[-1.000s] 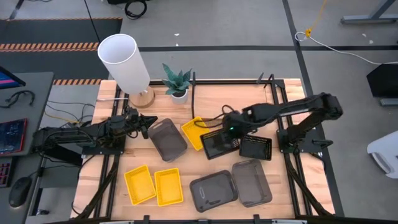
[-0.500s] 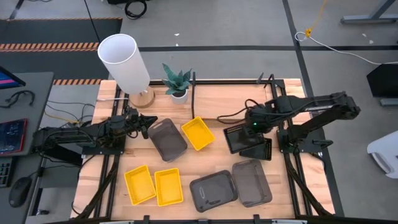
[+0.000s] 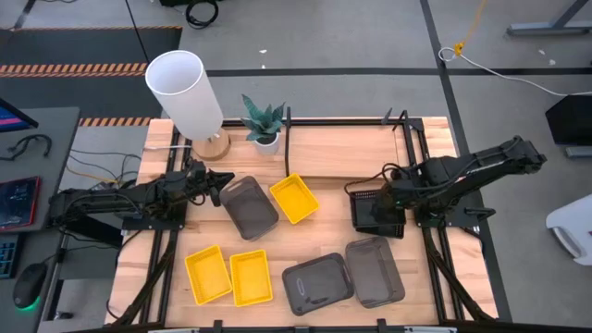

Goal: Stack baskets on shelf by color
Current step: Stack the left black bin on the right black bin

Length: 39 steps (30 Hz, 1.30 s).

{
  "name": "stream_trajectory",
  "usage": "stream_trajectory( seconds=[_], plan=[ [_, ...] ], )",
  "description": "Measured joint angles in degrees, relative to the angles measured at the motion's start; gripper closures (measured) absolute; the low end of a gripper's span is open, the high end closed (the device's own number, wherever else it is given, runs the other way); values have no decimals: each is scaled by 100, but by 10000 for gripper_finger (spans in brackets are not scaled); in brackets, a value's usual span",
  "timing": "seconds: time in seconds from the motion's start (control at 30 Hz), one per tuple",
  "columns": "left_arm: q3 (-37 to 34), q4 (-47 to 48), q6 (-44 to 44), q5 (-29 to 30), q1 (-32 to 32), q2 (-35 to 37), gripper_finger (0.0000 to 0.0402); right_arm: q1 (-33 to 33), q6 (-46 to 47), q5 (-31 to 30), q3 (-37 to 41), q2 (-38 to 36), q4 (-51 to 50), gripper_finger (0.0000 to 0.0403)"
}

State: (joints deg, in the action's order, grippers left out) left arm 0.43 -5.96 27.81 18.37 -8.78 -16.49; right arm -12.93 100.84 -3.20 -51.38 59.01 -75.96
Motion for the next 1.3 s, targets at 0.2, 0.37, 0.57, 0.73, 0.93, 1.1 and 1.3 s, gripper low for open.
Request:
stream_trajectory(
  seconds=[0.2,0.37,0.57,0.73,0.93,1.1,1.3],
  plan=[
    [0,0,0,0,1,0,367,-339,628,0,419,-94,92,400],
    [0,0,0,0,0,0,372,-548,1069,6,754,-215,105,400],
    [1,2,0,0,0,0,366,-605,1257,2,1054,-233,413,400],
    [0,0,0,0,0,-1,363,-604,1297,-38,1036,-81,422,400],
    [1,14,0,0,1,0,369,-603,1447,-6,1036,73,533,396],
    [-1,17,0,0,0,0,371,-603,1390,-17,1036,285,711,362],
    [0,20,0,0,1,-1,364,-590,1098,22,1036,608,1197,311]
  ],
)
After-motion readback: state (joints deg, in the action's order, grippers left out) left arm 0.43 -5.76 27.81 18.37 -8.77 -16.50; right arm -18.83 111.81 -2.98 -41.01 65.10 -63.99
